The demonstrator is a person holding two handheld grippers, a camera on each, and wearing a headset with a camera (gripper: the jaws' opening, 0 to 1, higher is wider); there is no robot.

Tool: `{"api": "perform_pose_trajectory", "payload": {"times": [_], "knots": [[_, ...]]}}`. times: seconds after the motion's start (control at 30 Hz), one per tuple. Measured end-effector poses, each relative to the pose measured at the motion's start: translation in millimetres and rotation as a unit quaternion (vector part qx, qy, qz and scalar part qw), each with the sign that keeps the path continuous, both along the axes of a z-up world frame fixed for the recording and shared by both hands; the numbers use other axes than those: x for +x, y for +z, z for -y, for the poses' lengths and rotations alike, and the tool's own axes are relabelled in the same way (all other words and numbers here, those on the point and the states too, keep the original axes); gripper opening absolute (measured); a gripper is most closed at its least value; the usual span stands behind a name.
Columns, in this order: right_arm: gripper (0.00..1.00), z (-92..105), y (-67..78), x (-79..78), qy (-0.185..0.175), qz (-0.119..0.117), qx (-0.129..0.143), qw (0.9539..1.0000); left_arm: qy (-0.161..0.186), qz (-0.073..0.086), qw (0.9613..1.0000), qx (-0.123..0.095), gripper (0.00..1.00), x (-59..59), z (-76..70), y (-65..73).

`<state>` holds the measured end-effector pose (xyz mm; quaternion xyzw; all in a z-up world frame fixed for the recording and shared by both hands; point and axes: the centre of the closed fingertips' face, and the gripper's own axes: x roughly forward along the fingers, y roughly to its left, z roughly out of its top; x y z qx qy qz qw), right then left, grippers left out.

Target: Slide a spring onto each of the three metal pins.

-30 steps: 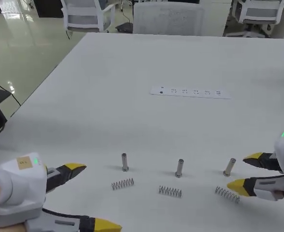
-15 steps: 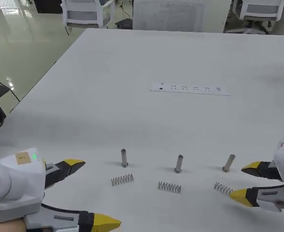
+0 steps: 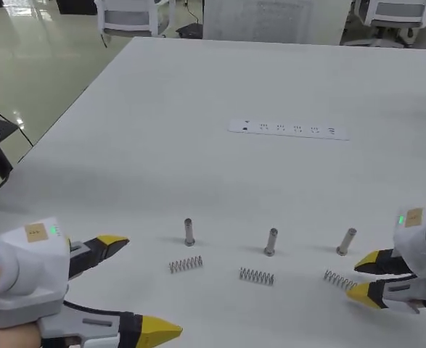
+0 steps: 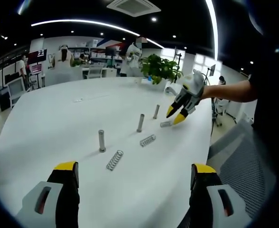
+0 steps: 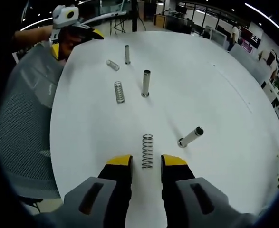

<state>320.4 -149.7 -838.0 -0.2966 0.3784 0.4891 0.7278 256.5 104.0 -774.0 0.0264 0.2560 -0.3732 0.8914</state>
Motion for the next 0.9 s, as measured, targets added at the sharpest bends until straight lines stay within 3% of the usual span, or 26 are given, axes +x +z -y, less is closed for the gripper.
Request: {"api": "perform_pose_trajectory", "payload": {"times": [0.63,0.9], "knots": [[0.09,-2.2,-18.7,-3.6,0.032,-0.039,-0.057,0.9971,0.002,-0.002,1.0,-0.001,0.95,-2.5,-0.8,0.3],[0.08,-2.0,-13.7,-3.8,0.031,-0.035,-0.052,0.9976,0.0,-0.003,1.0,-0.002,0.94,-3.2,-0.5,0.0]]}}
